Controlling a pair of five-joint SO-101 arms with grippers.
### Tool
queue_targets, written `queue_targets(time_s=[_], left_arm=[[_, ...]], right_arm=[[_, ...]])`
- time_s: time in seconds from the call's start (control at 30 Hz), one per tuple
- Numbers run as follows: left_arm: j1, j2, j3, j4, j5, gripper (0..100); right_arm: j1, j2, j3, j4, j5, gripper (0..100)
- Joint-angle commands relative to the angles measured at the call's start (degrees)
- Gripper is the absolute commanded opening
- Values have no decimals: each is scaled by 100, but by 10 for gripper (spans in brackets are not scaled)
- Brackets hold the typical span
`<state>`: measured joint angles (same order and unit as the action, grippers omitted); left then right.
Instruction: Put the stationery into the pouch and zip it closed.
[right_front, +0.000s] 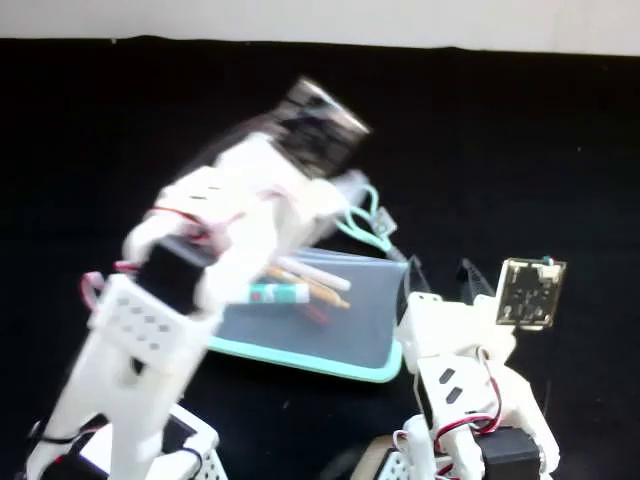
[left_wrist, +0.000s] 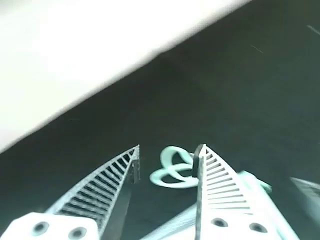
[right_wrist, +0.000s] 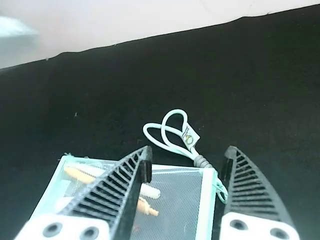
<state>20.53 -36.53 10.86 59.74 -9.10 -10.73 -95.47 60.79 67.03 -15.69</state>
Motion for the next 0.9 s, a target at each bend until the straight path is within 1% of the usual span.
queue_targets(time_s=[0.0, 0.07, 0.13, 0.27, 0.37, 0.43, 0.5, 0.57, 0.73, 0.8, 0.87], left_arm=[[-971, -497, -426, 35, 26, 110], [-1376, -866, -418, 35, 26, 8], [-1719, -1332, -321, 281, 26, 24], [-2070, -2475, 171, 1011, 18, 8], [-2369, -3503, 927, 1310, 18, 8], [-2615, -4224, 1569, 1275, 18, 8], [-2862, -4892, 2343, 1116, 18, 8], [-3160, -5516, 3266, 782, 18, 8], [-3969, -6712, 5675, -466, 18, 8], [-4233, -6844, 6448, -809, 18, 8], [-4505, -6756, 7134, -1037, 18, 8]], right_arm=[[57, -4, -92, -40, 44, 235], [57, -31, -40, -40, 44, 228], [66, -48, -13, -40, 44, 180], [435, -48, 4, -40, 79, 2], [866, -48, 198, -22, 88, 22], [1042, -48, 602, -40, 88, 19], [1103, -48, 1095, -136, 88, 19], [1130, -48, 1587, -505, 88, 19], [1121, -57, 2712, -1851, 88, 19], [1130, -57, 3116, -2158, 88, 19], [1130, -57, 3495, -2255, 88, 19]])
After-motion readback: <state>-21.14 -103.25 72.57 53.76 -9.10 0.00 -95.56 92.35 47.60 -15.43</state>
